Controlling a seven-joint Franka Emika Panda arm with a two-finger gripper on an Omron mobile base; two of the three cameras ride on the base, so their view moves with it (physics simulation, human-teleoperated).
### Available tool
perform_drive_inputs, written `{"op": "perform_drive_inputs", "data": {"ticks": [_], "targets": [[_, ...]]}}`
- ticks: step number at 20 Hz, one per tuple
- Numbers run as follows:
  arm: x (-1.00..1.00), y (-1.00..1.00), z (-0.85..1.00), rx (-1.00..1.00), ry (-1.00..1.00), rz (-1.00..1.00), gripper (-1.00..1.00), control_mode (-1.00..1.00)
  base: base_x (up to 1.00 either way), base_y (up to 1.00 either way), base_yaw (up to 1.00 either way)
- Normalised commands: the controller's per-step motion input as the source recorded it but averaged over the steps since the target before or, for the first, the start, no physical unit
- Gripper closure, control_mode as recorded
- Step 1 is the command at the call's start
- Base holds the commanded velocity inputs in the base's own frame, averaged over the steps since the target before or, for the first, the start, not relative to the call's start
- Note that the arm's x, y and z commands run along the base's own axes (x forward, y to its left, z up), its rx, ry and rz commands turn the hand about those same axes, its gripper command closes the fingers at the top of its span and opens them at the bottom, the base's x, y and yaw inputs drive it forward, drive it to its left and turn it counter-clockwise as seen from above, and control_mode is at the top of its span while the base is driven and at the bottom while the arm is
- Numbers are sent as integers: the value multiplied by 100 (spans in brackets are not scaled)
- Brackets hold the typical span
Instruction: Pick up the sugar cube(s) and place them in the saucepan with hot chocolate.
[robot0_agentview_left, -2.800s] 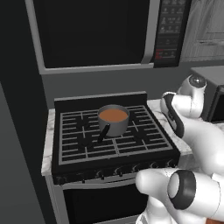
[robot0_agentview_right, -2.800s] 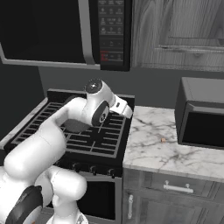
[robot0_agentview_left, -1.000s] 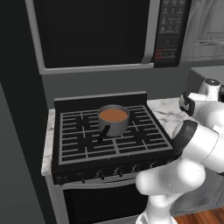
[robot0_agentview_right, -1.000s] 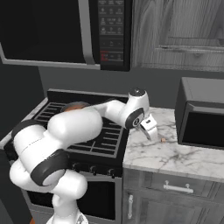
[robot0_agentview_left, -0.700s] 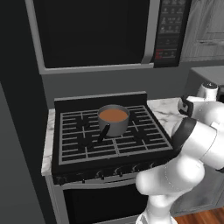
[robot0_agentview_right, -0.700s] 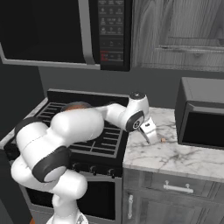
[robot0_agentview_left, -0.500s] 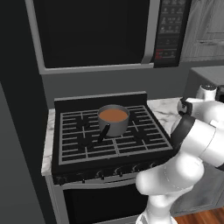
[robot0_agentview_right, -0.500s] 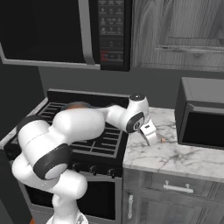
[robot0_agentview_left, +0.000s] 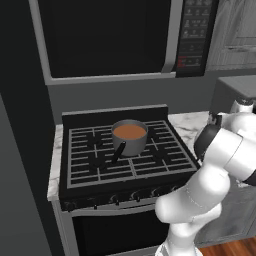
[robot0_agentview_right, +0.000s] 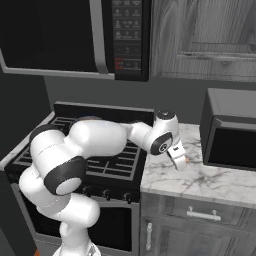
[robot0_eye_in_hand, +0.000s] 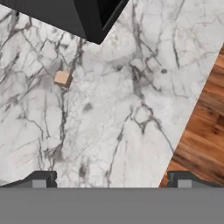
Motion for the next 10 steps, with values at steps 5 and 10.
{"op": "perform_drive_inputs", "data": {"ticks": [5, 10], "targets": [[18, -32, -18, 8, 0, 0, -100, -100, 0, 0, 0], [40, -2, -33, 1, 3, 0, -100, -100, 0, 0, 0]]}}
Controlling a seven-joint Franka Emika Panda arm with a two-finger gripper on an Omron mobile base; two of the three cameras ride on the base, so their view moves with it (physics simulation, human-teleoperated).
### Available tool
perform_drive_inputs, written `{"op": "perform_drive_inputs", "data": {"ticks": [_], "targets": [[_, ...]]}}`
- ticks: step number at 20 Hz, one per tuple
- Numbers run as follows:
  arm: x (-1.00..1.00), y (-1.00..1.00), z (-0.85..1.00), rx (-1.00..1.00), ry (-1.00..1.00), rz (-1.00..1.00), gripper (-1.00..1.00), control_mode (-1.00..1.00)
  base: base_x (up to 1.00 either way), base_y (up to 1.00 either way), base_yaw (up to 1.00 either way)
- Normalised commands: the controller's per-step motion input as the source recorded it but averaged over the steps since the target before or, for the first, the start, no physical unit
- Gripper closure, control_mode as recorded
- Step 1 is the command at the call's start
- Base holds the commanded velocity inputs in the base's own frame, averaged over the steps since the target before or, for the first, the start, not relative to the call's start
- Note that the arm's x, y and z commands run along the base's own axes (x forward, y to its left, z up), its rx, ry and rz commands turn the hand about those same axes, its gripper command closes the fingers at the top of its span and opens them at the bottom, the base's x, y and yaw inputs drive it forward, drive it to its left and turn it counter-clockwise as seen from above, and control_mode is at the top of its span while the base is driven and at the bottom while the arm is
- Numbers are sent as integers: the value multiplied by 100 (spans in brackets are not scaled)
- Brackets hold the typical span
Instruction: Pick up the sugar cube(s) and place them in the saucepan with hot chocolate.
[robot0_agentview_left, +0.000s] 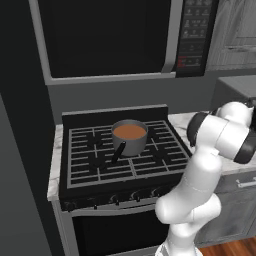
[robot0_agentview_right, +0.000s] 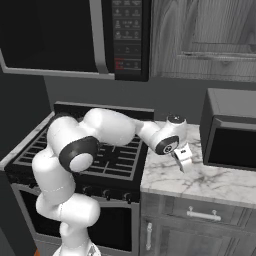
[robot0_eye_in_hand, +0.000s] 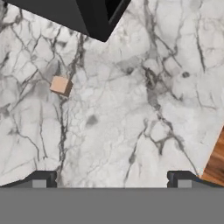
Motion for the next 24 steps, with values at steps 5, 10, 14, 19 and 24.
{"op": "perform_drive_inputs", "data": {"ticks": [5, 10, 14, 19, 24], "targets": [[44, 0, -7, 0, 0, 0, -100, -100, 0, 0, 0], [23, 0, -8, 0, 2, 0, -100, -100, 0, 0, 0], [12, -3, -9, 0, 2, 0, -100, -100, 0, 0, 0], [8, 0, -20, 0, 4, 0, -100, -100, 0, 0, 0], [15, -9, -22, 0, 0, 0, -100, -100, 0, 0, 0]]}}
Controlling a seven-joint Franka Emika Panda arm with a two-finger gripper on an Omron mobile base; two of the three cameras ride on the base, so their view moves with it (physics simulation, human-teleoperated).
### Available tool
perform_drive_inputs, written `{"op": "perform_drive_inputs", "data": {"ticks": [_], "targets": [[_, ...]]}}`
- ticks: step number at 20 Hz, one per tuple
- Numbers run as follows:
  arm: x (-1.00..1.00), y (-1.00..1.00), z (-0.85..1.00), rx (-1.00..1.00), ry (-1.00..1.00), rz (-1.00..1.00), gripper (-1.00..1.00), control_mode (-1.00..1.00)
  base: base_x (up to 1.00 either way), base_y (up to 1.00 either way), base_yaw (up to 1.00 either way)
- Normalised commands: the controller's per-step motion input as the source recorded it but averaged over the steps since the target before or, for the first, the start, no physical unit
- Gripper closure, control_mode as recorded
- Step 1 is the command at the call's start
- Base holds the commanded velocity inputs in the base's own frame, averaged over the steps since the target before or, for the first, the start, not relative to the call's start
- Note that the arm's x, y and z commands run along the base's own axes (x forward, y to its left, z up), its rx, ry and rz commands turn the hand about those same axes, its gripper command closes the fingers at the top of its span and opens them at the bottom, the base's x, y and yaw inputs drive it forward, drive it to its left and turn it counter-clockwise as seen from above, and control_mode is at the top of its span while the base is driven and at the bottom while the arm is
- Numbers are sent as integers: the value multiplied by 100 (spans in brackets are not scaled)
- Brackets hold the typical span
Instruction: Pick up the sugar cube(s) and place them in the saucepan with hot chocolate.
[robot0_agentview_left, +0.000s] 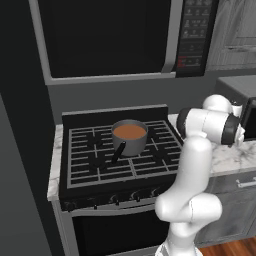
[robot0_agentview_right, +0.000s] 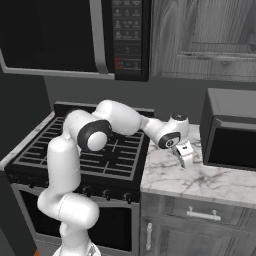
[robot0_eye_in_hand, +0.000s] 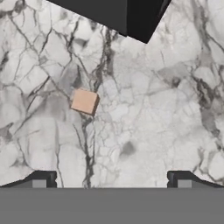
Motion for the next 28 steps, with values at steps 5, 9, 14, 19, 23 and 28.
{"op": "perform_drive_inputs", "data": {"ticks": [5, 9, 14, 19, 23, 28], "targets": [[23, -19, -9, 0, 0, 1, -100, -100, 0, 0, 0], [31, -20, -9, 0, 0, 0, -100, -100, 0, 0, 0], [22, -19, -8, 0, 3, 0, -100, -100, 0, 0, 0], [7, -15, -6, 0, 2, 0, -100, -100, 0, 0, 0], [0, 1, -12, 0, 3, 0, -100, -100, 0, 0, 0], [0, 18, -11, 0, 2, 0, -100, -100, 0, 0, 0]]}}
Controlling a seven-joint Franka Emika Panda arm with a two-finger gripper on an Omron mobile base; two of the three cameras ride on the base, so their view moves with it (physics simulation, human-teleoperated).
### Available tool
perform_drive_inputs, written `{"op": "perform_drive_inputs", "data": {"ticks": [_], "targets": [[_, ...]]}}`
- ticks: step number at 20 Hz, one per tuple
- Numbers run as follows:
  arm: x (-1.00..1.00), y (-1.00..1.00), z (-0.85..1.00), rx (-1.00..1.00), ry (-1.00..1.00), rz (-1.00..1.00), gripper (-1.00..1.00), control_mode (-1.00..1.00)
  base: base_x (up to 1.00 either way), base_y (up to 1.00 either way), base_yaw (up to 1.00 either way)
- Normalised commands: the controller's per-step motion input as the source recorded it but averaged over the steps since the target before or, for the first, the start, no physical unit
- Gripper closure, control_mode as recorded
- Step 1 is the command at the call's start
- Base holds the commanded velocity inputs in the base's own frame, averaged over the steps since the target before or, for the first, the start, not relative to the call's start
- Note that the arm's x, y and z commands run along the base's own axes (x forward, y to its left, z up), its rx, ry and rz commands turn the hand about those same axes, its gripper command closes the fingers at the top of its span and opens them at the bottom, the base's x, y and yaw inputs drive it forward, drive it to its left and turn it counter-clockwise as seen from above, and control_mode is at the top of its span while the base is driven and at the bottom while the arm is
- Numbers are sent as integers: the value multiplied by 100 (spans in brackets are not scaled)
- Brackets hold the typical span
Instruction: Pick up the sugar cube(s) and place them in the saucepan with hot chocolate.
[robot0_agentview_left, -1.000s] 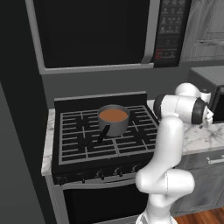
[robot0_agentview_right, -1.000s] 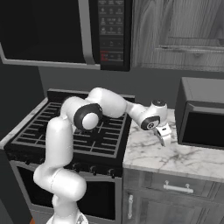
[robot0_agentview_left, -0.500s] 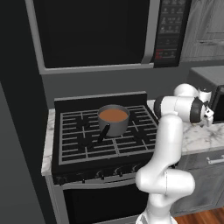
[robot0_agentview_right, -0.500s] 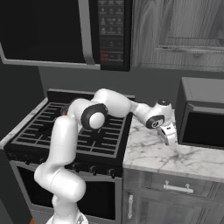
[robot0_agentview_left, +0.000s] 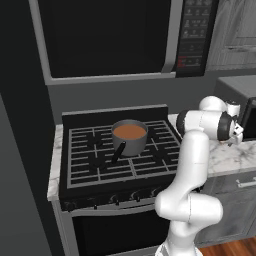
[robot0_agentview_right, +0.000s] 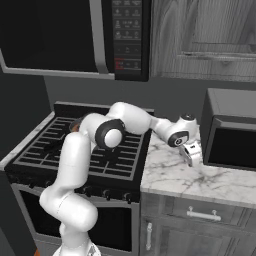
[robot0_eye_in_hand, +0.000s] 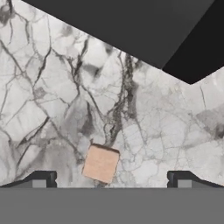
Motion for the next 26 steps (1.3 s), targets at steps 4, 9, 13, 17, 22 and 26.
{"op": "perform_drive_inputs", "data": {"ticks": [4, 9, 13, 17, 22, 26], "targets": [[2, 22, -10, 0, 2, 0, -100, -100, 0, 0, 0], [10, 1, -4, 0, 1, 0, -100, -100, 0, 0, 0], [1, -12, -4, 0, 2, 0, -100, -100, 0, 0, 0], [0, -6, 0, 0, 0, 0, -100, -100, 0, 0, 0], [4, -7, 0, 0, 0, -4, -100, -100, 0, 0, 0], [8, -4, 0, 0, 0, -5, -100, -100, 0, 0, 0]]}}
